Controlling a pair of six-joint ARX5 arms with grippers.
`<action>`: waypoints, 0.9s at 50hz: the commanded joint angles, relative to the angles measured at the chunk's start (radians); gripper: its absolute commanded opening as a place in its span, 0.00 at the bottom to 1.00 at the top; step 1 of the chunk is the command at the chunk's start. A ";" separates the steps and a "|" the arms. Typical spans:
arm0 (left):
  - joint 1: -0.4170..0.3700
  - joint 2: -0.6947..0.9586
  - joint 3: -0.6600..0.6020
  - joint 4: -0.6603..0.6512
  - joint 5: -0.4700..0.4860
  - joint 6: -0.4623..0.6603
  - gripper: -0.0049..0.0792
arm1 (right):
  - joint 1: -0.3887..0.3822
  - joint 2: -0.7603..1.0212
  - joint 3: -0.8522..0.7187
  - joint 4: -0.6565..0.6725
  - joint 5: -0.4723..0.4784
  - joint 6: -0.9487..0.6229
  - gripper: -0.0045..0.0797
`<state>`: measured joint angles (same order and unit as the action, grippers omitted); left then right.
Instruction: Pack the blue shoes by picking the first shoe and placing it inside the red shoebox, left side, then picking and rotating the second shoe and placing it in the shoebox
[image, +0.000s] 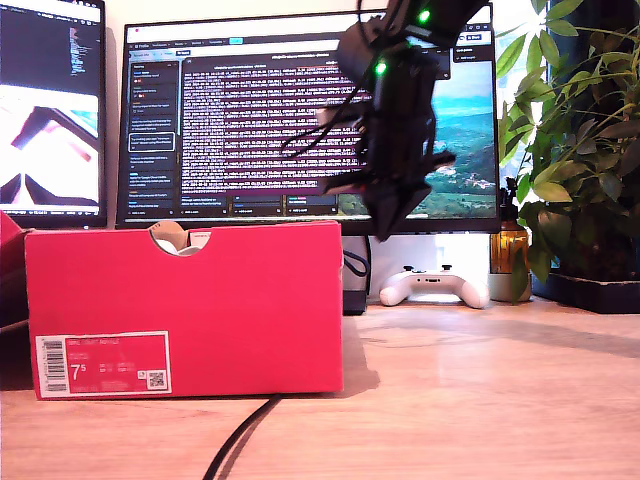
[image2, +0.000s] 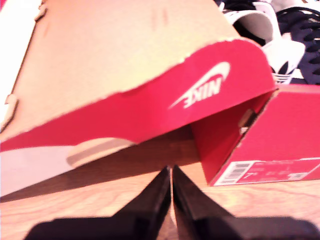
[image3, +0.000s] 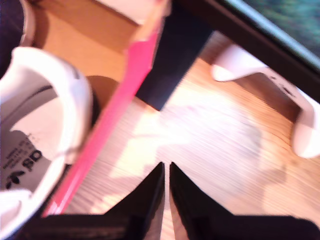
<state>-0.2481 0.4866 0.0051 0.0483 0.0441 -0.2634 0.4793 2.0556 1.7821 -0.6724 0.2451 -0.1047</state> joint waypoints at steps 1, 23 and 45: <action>-0.003 0.002 -0.029 0.005 -0.014 -0.008 0.03 | -0.034 -0.045 -0.002 -0.010 0.003 0.008 0.05; 0.002 -0.027 -0.029 -0.002 -0.073 -0.024 0.03 | -0.146 -0.182 -0.237 0.085 0.000 0.001 0.05; 0.170 -0.198 -0.029 -0.110 -0.020 -0.010 0.03 | -0.161 -0.309 -0.394 0.117 -0.035 0.001 0.05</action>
<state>-0.0910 0.3088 0.0051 -0.0578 0.0059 -0.2798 0.3214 1.7855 1.3991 -0.5560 0.2153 -0.1051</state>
